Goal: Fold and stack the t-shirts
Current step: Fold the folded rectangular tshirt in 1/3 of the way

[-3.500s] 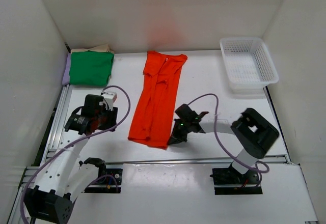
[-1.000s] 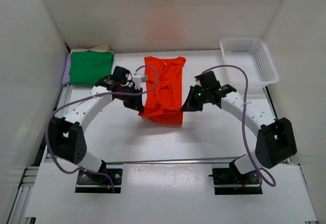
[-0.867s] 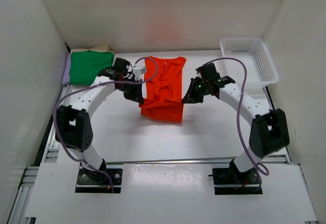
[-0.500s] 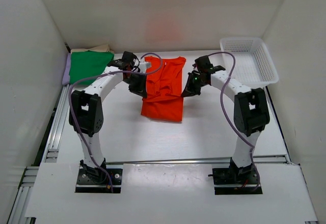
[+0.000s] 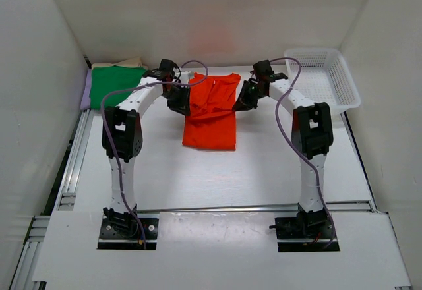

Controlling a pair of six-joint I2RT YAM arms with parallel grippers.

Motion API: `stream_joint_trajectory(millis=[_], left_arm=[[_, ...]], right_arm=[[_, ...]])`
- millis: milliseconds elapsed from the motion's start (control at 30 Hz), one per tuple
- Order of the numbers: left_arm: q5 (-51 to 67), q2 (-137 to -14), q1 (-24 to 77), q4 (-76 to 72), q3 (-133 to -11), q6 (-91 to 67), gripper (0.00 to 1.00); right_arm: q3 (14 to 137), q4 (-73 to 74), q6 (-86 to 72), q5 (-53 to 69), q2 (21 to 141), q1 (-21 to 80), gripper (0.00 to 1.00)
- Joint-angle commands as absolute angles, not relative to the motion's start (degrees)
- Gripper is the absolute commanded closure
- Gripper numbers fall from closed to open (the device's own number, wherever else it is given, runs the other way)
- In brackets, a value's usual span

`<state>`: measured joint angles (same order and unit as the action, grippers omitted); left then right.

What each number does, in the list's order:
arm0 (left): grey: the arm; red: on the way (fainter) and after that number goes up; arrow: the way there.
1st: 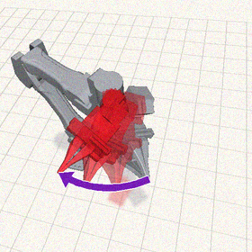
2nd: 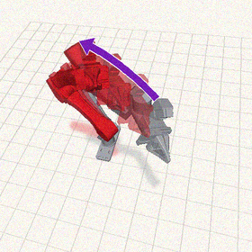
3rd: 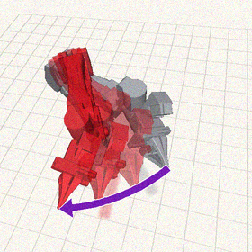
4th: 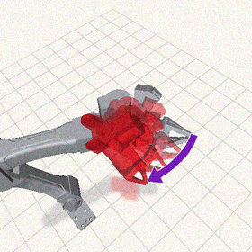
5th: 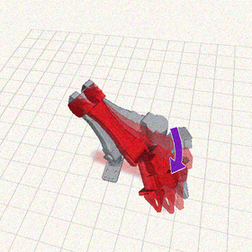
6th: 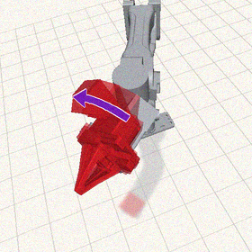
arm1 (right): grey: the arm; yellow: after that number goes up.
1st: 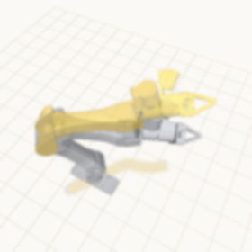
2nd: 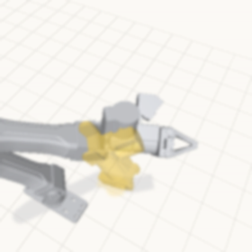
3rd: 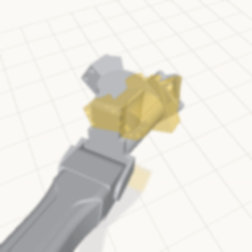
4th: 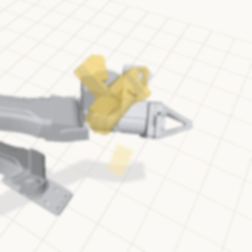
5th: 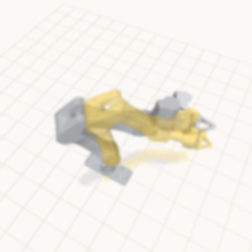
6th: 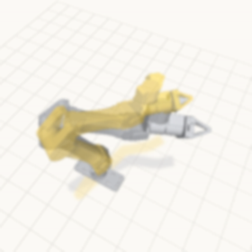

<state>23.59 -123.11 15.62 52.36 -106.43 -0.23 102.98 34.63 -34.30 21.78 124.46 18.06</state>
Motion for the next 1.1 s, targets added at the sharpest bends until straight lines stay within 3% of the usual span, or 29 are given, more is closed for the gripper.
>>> stream_joint_trajectory(millis=[0,133,267,367,400,433,533,733,1067], left_arm=[[19.00,-125.94,14.33,52.56,-112.04,0.00,0.45],[13.11,-127.18,13.01,52.56,-118.01,0.00,0.22],[4.76,-123.15,12.30,50.99,-118.31,0.00,0.21],[2.99,-116.65,14.23,46.85,-111.38,0.00,0.27],[4.21,-114.11,15.28,46.32,-109.53,0.00,0.36],[4.74,-113.21,17.99,46.32,-106.29,0.00,0.40],[5.97,-111.45,25.19,46.32,-100.31,0.00,0.48],[11.86,-114.77,31.81,46.32,-100.36,0.00,0.44],[10.64,-128.40,31.82,50.10,-111.70,0.00,0.46]], right_arm=[[108.09,34.80,-35.07,21.27,129.27,15.30,0.69],[109.60,34.80,-35.52,20.30,128.06,13.45,0.53],[105.40,34.80,-30.78,18.56,119.39,14.06,0.51],[97.14,34.80,-29.36,17.40,113.39,16.87,0.57],[95.12,34.80,-29.36,17.40,112.42,17.40,0.61],[91.27,34.11,-29.88,18.01,110.93,17.92,0.73],[84.49,28.67,-35.23,23.62,108.73,19.33,0.90],[71.98,13.10,-48.51,33.83,108.45,24.07,0.98],[62.85,8.18,-56.94,29.36,110.30,25.23,1.00]])
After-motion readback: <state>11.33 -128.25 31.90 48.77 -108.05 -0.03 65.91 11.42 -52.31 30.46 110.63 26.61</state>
